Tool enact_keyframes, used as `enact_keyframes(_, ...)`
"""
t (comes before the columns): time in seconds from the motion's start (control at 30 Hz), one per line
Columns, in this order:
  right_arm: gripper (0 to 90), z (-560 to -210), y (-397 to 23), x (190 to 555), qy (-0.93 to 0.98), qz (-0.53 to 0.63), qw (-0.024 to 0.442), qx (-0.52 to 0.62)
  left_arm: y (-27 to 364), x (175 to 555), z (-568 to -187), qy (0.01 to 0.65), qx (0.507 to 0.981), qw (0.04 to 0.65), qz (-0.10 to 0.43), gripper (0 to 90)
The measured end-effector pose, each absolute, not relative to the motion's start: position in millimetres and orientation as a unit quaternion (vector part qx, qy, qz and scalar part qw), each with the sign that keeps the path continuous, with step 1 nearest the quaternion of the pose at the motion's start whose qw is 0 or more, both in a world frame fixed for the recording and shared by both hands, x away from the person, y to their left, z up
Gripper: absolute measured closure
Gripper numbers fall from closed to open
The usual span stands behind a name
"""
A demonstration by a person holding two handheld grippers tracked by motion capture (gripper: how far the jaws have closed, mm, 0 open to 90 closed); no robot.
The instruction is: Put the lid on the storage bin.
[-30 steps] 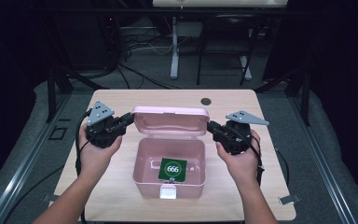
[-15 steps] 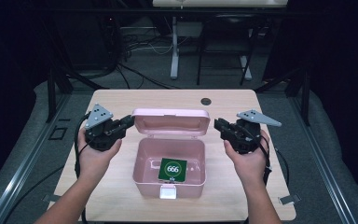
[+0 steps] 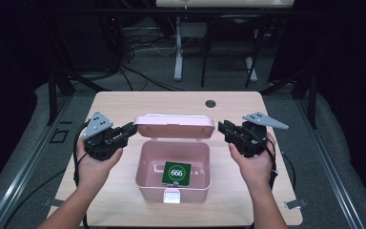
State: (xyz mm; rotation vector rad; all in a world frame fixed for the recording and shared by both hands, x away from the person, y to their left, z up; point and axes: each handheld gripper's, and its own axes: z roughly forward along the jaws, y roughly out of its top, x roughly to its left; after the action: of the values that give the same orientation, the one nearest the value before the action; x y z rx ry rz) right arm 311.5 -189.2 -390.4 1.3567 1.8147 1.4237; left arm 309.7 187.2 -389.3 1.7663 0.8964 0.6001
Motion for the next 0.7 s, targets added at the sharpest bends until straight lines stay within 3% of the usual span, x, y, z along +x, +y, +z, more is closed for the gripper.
enact_keyframes(0.7,66.3,-392,-191,313,0.662,0.516,0.233,0.491,189,294,-394,0.359,0.742,0.514,0.239,73.1)
